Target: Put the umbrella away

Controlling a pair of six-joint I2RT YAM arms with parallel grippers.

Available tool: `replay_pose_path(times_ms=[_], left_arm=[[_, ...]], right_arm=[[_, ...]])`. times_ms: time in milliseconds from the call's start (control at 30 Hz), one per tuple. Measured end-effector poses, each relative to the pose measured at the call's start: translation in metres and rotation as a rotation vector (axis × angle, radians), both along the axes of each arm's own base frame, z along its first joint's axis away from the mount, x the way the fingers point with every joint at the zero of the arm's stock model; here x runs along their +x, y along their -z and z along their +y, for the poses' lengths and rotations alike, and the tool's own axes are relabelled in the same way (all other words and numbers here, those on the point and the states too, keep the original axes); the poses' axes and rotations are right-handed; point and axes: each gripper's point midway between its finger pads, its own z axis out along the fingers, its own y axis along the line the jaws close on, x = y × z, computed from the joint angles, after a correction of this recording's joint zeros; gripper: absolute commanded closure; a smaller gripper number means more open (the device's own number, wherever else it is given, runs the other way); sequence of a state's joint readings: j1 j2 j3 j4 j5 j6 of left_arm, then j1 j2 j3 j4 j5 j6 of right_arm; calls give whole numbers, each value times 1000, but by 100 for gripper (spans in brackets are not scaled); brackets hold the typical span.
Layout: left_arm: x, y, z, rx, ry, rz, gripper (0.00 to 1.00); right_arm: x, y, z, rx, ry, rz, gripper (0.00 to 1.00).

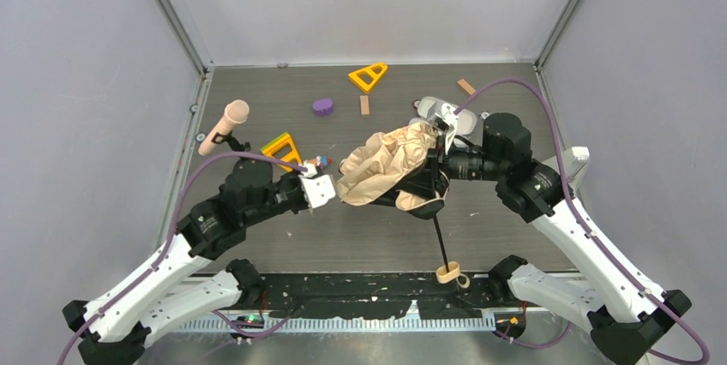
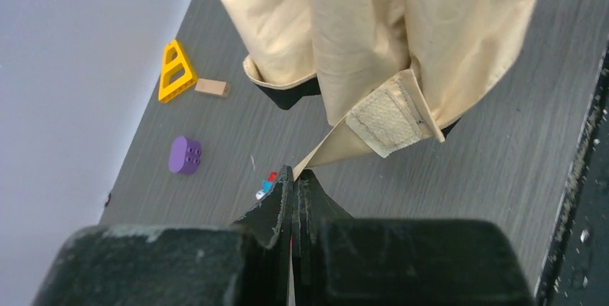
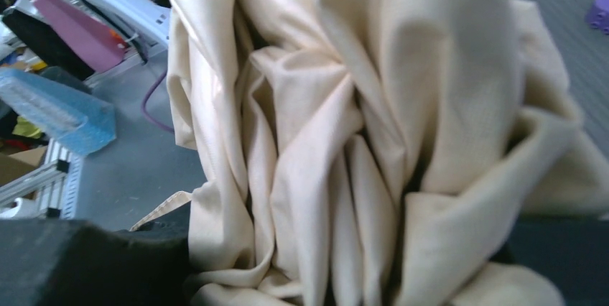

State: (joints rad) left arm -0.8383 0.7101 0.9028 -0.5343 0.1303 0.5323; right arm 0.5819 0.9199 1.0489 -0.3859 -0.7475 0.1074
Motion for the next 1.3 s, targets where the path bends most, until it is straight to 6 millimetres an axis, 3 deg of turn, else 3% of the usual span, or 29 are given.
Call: replay_pose_path(times_ms=[200, 300, 400, 767, 867, 1000, 1133, 1300], left_arm=[[13, 1, -12, -89, -36, -22, 97], [15, 3, -17, -137, -48, 3, 41], [9, 14, -20, -175, -58, 83, 3], [-74, 21, -3, -278, 96, 441, 1], [-87, 4, 1, -300, 133, 483, 1], [-93, -40, -1, -432, 162, 473, 1], [-86, -77, -12, -635, 177, 475, 1], [-70, -104, -28, -856, 191, 551, 1]], right_arm=[[-18, -4, 2, 28, -73, 71, 94], [-22, -3, 2, 30, -83, 98, 94], [-25, 3, 0, 9, -82, 132, 94], [-27, 44, -8, -134, -74, 210, 94], [-28, 44, -7, -128, -95, 184, 94], [-39, 46, -2, -93, -163, 160, 94], [-55, 44, 2, -47, -259, 130, 94], [-68, 32, 5, -2, -351, 59, 94]])
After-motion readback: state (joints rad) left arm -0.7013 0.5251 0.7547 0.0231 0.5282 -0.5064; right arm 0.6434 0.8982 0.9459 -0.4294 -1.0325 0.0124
